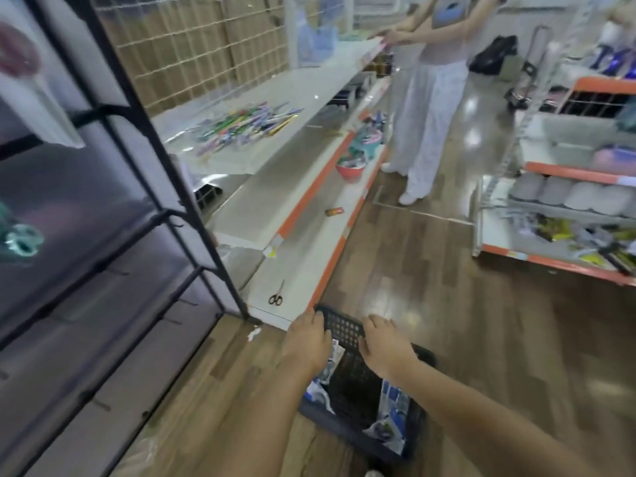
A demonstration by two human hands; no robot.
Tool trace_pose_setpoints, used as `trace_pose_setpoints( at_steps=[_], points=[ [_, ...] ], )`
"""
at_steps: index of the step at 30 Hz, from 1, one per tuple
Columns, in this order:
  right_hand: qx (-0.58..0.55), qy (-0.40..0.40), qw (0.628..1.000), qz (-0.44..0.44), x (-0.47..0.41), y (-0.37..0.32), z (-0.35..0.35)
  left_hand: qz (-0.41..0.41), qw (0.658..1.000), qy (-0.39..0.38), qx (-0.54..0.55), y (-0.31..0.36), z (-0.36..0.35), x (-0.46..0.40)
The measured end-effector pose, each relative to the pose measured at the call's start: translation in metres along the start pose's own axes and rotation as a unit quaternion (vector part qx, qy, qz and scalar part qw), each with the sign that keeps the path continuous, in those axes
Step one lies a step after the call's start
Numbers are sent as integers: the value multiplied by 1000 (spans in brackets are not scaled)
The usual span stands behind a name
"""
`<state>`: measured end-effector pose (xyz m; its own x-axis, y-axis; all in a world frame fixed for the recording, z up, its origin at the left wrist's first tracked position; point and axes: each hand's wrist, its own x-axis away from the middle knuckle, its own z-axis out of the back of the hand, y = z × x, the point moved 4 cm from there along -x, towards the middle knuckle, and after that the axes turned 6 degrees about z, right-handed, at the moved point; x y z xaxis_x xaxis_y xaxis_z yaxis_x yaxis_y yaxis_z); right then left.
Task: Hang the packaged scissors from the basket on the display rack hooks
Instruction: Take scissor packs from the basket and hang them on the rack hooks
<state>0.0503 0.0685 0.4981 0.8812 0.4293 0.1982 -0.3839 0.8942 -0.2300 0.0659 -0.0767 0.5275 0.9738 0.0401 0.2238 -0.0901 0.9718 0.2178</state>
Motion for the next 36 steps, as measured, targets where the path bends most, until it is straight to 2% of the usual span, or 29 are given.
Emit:
trace_pose_setpoints(
  at_steps=[5, 9, 13, 20, 23, 27, 31, 34, 36],
  points=[
    [-35, -39, 996, -69, 2, 65, -36, -51, 996, -73, -8, 44, -48, -35],
    [-66, -54, 990, -111, 9, 99, -63, -47, 995, -90, 14, 46, -84, -58],
    [-76, -82, 983, -147, 16, 118, -100, -39, 989, -145, -7, 36, -122, -69],
    [-123, -157, 958, -204, 23, 115, -187, -50, 962, -263, -61, -8, -192, -80],
    [-170, -181, 931, -268, 20, 110, -224, -49, 946, -311, -77, -39, -220, -94],
    [-197, -182, 906, -327, -10, 113, -260, -40, 940, -334, -60, -80, -246, -127],
    [-259, -150, 878, -373, -49, 112, -295, 32, 938, -342, -38, -123, -276, -160],
    [-292, -133, 870, -374, -71, 109, -330, 67, 936, -344, -22, -140, -303, -176],
    [-294, -141, 879, -348, -82, 111, -355, 73, 938, -338, -12, -142, -326, -186]
  ],
)
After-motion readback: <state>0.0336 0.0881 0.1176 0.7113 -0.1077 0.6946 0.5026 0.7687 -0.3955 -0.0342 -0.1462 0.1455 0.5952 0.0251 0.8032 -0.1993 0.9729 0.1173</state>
